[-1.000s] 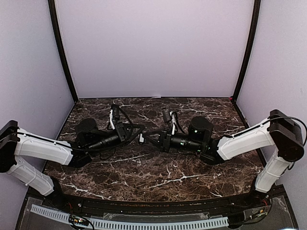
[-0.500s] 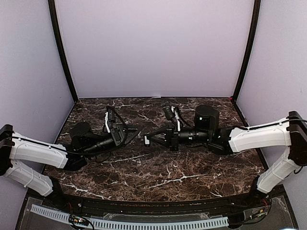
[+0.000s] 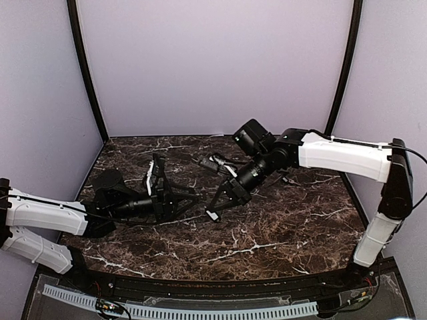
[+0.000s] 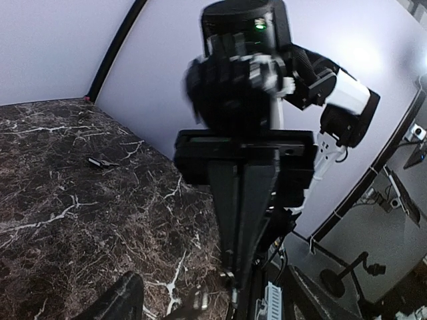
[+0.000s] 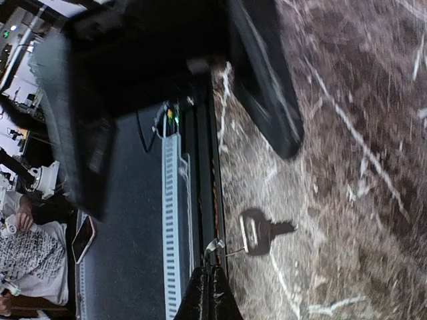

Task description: Remove the keys from the keyring

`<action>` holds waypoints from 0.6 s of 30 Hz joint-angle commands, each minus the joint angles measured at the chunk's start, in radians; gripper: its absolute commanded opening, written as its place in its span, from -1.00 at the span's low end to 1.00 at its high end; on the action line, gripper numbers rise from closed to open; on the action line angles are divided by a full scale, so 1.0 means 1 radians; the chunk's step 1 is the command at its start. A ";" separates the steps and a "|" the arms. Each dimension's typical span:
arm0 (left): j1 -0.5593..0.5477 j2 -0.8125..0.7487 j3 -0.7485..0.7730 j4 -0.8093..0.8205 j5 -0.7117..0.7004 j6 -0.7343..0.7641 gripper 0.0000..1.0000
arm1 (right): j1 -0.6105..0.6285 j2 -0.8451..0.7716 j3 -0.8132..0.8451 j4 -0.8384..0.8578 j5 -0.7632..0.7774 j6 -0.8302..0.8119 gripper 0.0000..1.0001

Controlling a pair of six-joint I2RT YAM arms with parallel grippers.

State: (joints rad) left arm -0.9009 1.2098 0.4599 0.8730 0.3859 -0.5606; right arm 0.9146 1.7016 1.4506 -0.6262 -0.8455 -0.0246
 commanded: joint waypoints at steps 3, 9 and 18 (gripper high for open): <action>0.002 -0.029 -0.004 -0.060 0.036 0.171 0.46 | 0.002 0.075 0.034 -0.424 0.262 -0.046 -1.00; 0.005 -0.038 -0.034 -0.037 0.034 0.190 0.46 | 0.003 0.081 0.043 -0.418 0.428 -0.015 -1.00; 0.004 0.018 -0.033 0.079 0.177 0.173 0.25 | 0.003 -0.065 -0.053 -0.169 0.333 -0.050 -1.00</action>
State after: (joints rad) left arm -0.9001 1.2072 0.4274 0.8753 0.4847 -0.3954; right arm 0.9154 1.7439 1.4342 -0.9447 -0.4595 -0.0536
